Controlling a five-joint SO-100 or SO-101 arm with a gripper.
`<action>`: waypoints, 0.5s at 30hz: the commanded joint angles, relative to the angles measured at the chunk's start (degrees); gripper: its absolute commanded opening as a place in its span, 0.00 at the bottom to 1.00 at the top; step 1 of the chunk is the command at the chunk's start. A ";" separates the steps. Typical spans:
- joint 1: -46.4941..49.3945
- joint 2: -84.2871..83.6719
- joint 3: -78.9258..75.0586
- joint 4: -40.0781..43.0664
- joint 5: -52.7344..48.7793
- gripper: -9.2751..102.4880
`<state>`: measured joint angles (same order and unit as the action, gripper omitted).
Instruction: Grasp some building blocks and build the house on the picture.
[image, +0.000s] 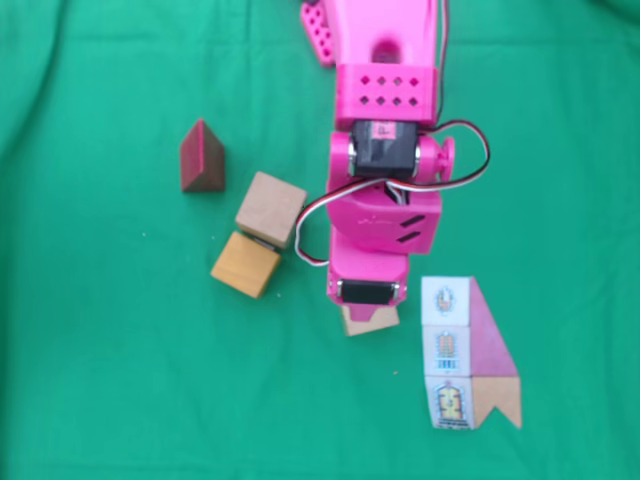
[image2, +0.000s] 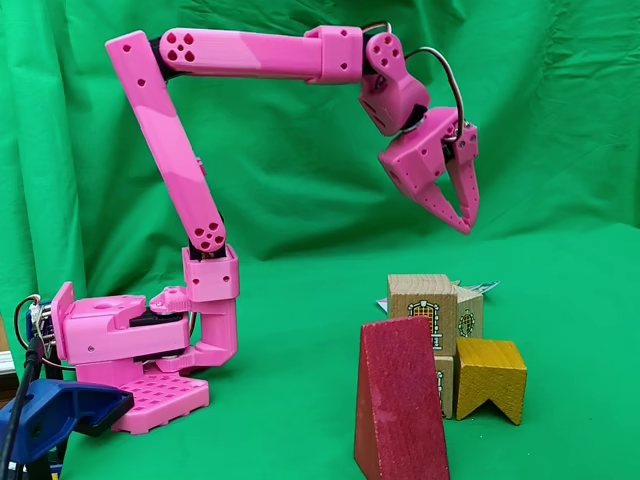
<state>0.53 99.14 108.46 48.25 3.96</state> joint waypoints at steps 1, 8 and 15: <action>0.53 -2.02 -2.55 -0.62 -0.18 0.04; 0.53 -3.25 -4.31 0.09 -0.44 0.04; 0.35 -5.54 -8.35 0.18 -0.44 0.04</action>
<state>0.97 94.04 103.01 48.25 3.96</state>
